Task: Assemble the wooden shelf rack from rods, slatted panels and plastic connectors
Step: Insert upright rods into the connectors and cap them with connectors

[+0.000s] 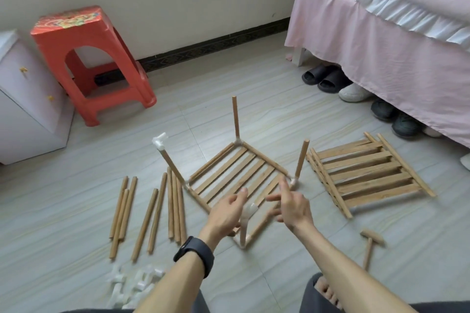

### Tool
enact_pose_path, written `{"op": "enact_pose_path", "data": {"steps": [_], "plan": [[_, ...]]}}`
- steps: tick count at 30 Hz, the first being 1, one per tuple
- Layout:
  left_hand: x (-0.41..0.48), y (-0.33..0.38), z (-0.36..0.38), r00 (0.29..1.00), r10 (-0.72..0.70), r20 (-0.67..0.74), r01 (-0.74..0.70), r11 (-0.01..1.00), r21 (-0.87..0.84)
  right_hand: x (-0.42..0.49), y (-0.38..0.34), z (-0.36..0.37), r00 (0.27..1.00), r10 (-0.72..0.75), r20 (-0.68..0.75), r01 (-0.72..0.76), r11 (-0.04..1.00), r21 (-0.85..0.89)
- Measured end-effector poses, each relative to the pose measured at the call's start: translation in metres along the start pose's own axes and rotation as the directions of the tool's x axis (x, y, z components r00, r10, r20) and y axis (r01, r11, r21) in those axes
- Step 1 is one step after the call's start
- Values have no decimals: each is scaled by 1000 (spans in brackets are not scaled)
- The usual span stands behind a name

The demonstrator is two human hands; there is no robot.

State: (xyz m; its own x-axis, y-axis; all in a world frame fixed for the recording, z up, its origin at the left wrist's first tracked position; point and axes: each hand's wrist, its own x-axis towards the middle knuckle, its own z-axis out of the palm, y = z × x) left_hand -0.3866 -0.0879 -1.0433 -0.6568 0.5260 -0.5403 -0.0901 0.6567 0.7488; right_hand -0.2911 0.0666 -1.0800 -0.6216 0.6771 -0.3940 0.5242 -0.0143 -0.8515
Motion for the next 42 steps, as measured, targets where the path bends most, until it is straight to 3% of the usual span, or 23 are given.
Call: {"op": "enact_pose_path", "data": {"steps": [3, 4, 7, 9, 11, 14, 18, 22, 27, 30, 32, 35, 42], "plan": [[-6, 1, 1, 989, 141, -34, -126, 949, 289, 39, -11, -33, 952, -94, -291, 16, 965, -261], [-7, 2, 1, 984, 171, -55, -136, 908, 396, 52, -14, -44, 940, -148, -307, 35, 938, -345], [-4, 4, 3, 973, 222, -63, -162, 850, 500, 85, -26, -66, 961, -233, -148, 124, 844, -522], [1, 4, 2, 978, 208, -9, -183, 877, 444, 104, -26, -72, 973, -229, -25, 168, 780, -602], [5, 4, -7, 979, 202, 22, -195, 899, 392, 115, -25, -75, 969, -248, -3, 187, 739, -647], [10, 8, -25, 980, 167, 111, -197, 905, 377, 121, -26, -79, 957, -283, -59, 178, 737, -652], [14, 13, -40, 973, 92, 214, -187, 856, 481, 136, -31, -79, 967, -245, 67, 222, 690, -689], [21, 19, -63, 974, 9, 225, -132, 833, 537, 132, -23, -71, 931, -363, -42, 226, 663, -714], [45, 20, -114, 995, -53, 87, -21, 731, 682, 89, -7, -52, 907, -396, -145, 215, 729, -650], [64, 9, -139, 991, 91, -97, 33, 538, 843, 53, 4, -29, 908, -398, -134, 254, 775, -578], [74, -3, -144, 963, 178, -205, 51, 624, 780, 31, 9, -11, 902, -421, -96, 309, 784, -539], [82, -6, -140, 937, 200, -288, 46, 743, 668, 9, 16, 14, 875, -483, -27, 406, 764, -502], [78, -1, -153, 973, 175, -147, -13, 685, 728, 9, 13, 51, 841, -540, 44, 478, 703, -527]]}}
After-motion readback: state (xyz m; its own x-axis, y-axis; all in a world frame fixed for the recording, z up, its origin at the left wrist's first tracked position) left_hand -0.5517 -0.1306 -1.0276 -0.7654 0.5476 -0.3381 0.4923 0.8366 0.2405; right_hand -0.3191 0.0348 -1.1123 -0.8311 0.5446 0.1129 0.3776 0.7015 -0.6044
